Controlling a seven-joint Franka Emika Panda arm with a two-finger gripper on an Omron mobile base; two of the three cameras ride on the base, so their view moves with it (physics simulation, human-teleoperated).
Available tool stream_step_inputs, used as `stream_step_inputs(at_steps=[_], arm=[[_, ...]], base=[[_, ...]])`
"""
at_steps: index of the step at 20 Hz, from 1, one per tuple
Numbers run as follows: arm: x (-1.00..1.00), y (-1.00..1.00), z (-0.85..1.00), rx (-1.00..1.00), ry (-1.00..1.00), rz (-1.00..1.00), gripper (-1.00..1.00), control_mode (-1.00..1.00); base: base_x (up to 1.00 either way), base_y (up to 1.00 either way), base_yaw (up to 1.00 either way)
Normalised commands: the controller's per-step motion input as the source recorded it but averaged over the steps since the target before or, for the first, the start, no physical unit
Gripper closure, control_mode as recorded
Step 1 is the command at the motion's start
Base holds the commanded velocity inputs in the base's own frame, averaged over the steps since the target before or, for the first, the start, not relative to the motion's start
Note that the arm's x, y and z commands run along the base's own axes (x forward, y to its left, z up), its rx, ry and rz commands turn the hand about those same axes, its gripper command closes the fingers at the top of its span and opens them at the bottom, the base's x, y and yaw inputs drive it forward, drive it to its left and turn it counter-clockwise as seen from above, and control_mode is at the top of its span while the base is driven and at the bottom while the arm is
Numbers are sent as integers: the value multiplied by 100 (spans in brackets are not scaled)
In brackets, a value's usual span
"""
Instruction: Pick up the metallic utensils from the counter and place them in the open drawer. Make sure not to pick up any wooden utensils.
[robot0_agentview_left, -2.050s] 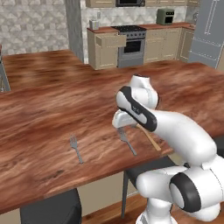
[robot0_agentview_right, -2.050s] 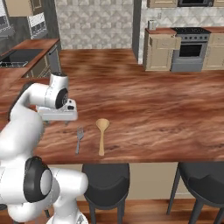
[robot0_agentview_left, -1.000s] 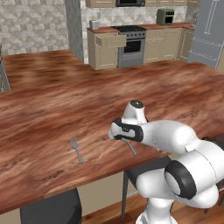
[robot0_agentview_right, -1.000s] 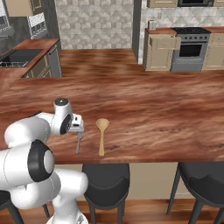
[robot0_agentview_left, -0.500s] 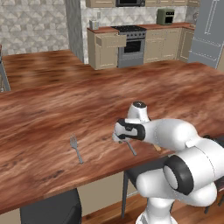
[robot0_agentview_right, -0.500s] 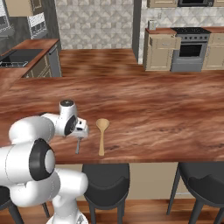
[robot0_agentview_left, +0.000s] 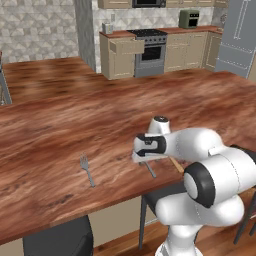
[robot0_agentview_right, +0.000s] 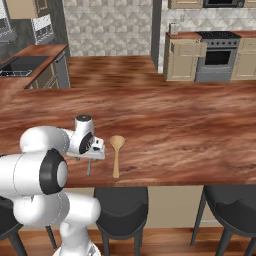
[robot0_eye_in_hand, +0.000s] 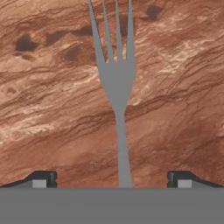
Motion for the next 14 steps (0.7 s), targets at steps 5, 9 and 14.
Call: stream_step_inputs(at_steps=[5, 9, 14], arm=[[0, 2, -43, 0, -14, -1, -100, -100], [0, 12, -54, 0, -20, 0, -100, -100], [0, 17, -53, 0, -22, 0, -100, -100]], base=[[0, 0, 0], [0, 0, 0], [0, 0, 0]])
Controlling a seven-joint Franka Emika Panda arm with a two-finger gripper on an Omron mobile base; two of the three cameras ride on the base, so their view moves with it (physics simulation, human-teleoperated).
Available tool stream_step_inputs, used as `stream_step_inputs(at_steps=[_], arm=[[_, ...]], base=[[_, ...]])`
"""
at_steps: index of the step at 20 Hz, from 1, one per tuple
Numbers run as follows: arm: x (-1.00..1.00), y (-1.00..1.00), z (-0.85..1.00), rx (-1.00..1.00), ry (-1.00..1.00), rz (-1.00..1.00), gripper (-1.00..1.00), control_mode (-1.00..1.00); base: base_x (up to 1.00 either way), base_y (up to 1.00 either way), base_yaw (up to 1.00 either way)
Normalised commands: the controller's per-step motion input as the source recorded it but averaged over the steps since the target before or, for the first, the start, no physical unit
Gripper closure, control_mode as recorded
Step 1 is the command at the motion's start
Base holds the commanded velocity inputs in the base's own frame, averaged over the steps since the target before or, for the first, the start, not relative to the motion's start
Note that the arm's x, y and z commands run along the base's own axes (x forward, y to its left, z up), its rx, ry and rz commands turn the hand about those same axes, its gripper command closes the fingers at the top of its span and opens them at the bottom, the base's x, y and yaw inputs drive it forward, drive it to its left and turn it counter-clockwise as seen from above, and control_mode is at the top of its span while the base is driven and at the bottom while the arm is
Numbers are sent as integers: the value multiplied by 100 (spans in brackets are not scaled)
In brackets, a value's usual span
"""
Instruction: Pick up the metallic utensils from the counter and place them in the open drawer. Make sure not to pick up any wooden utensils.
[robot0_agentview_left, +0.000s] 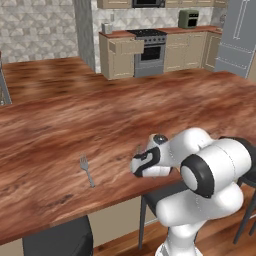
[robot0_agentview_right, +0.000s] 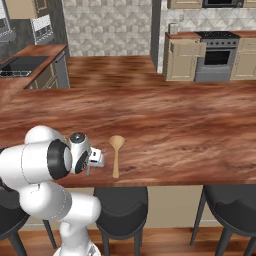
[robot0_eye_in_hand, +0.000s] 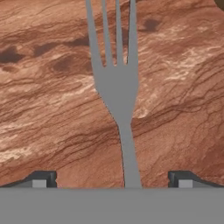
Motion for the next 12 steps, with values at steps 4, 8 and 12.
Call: stream_step_inputs(at_steps=[4, 8, 12], arm=[[0, 13, -40, 0, -20, 0, -100, -100], [0, 12, -26, 0, -13, 0, -100, -100], [0, 1, -5, 0, 0, 0, -100, -100]], base=[[0, 0, 0], [0, 0, 0], [0, 0, 0]])
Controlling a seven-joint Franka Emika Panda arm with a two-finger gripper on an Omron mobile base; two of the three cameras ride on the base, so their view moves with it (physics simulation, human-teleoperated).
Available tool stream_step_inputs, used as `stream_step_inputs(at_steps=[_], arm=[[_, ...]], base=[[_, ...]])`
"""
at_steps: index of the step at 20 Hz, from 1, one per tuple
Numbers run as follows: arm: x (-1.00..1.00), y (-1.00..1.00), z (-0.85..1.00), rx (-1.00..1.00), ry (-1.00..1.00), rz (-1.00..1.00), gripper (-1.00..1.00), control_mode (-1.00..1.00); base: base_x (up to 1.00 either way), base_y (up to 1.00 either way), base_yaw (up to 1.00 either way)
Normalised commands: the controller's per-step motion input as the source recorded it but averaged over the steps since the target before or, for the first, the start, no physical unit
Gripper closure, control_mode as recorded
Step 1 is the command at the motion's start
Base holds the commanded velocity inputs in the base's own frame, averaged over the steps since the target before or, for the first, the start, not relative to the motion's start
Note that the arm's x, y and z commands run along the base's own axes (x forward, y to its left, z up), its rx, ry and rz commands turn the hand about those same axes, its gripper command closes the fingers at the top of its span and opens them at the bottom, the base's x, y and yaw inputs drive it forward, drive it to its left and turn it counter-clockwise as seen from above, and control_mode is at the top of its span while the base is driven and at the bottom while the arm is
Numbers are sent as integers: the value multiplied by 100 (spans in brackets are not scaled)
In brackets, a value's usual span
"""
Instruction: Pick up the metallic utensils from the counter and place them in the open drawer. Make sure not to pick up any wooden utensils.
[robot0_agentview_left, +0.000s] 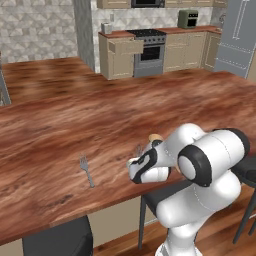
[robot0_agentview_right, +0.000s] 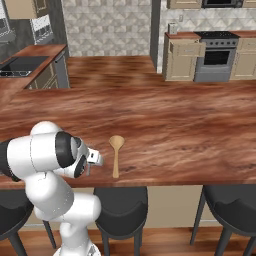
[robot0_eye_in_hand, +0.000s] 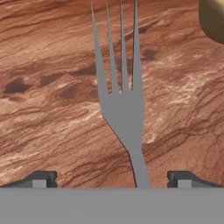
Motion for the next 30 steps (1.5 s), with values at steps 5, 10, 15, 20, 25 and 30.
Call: stream_step_inputs(at_steps=[5, 10, 15, 20, 25, 30], arm=[[0, 0, -1, 0, 0, 0, 100, -100], [0, 0, 0, 0, 0, 0, 100, -100], [0, 0, 0, 0, 0, 0, 100, -100], [0, 0, -1, 0, 0, 0, 100, -100], [0, 0, 7, 0, 1, 0, 100, -100], [0, 0, 84, 0, 7, -9, 100, -100]], base=[[0, 0, 0], [0, 0, 0], [0, 0, 0], [0, 0, 0], [0, 0, 0], [0, 0, 0]])
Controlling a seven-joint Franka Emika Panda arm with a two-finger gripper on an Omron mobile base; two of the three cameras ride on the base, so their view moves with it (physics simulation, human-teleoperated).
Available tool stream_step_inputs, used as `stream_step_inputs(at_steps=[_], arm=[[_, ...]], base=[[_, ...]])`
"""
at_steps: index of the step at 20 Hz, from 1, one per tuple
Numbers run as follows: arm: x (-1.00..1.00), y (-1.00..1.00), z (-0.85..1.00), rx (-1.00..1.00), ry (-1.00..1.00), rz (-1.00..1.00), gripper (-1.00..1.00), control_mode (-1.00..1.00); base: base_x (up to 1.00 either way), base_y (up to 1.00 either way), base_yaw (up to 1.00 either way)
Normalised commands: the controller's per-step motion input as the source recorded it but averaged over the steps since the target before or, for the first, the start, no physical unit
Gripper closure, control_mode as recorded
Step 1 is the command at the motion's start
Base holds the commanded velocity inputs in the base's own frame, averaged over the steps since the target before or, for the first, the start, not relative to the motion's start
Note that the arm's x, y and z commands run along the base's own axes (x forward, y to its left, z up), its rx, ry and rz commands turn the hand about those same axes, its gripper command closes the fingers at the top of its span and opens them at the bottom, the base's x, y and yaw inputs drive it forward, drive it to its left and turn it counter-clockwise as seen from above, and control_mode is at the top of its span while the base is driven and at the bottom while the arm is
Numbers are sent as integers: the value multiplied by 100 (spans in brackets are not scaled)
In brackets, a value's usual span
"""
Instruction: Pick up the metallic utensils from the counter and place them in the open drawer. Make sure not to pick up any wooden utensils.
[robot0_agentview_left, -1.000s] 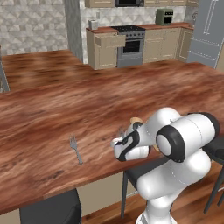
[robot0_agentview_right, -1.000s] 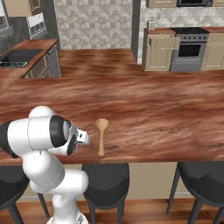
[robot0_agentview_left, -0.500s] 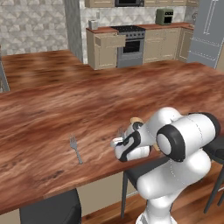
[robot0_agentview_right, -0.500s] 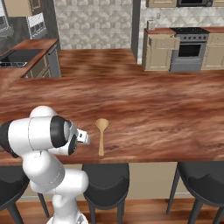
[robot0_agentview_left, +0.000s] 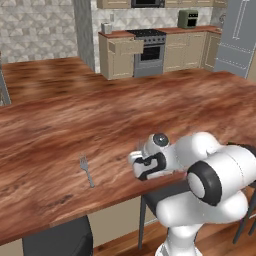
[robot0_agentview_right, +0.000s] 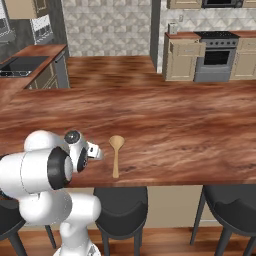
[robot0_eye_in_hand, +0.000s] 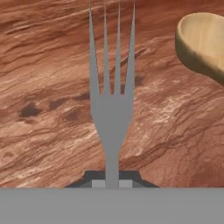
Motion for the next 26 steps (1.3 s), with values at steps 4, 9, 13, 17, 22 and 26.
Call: stream_step_inputs(at_steps=[4, 9, 13, 17, 22, 26], arm=[[0, 0, 100, -9, 28, -9, 100, -100], [0, 0, 100, -19, 57, -2, 100, -100], [-15, 0, 85, -19, 62, 0, 100, -100], [-57, 0, 18, 0, 26, 6, 100, -100], [-94, -3, 0, 12, -7, 14, 100, -100], [-100, -13, 15, 20, -31, 13, 100, -100]], base=[[0, 0, 0], [0, 0, 0], [0, 0, 0], [0, 0, 0], [0, 0, 0], [0, 0, 0]])
